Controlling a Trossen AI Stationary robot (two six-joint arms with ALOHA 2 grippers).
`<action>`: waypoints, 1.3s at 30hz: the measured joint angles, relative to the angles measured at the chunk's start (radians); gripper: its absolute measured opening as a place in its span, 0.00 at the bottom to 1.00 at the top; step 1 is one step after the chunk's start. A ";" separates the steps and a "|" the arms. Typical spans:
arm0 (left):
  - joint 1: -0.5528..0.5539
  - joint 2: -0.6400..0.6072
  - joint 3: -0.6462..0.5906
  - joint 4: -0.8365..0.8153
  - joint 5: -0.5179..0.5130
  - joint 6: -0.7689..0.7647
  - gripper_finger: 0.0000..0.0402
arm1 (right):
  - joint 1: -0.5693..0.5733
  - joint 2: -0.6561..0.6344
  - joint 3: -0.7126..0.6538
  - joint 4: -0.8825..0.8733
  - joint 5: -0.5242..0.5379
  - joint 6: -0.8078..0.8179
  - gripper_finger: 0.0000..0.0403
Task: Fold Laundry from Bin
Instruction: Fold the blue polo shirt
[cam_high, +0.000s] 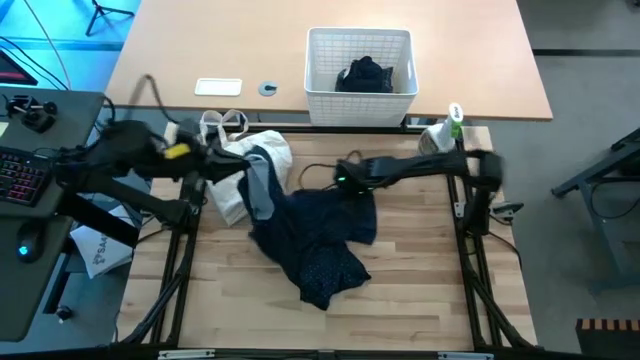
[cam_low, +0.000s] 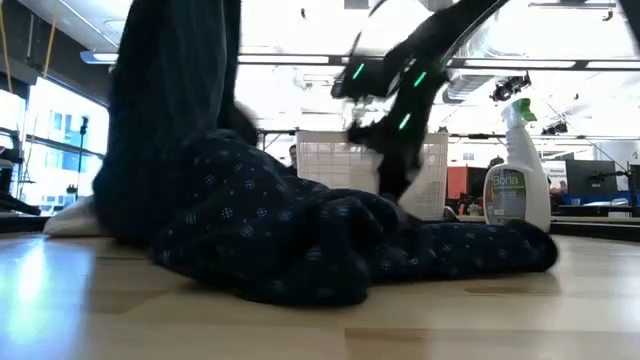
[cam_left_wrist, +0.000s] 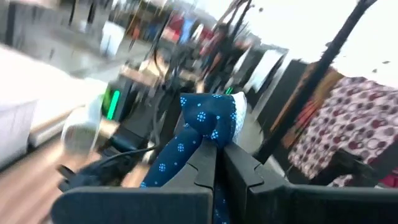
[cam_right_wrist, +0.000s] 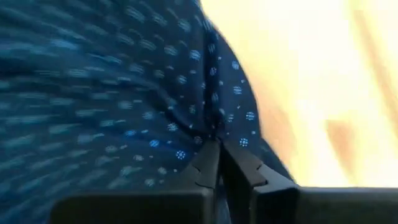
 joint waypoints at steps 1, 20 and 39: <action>-0.016 -0.004 0.009 0.024 -0.013 0.030 0.00 | 0.007 -0.077 -0.034 -0.024 0.006 0.018 0.01; -0.199 -0.042 0.108 0.625 0.318 0.615 0.00 | 0.284 -1.160 -0.065 0.367 -0.497 0.478 0.00; -0.229 0.045 0.109 1.080 0.545 0.652 0.00 | 0.444 -0.970 0.404 0.663 -0.691 0.035 0.00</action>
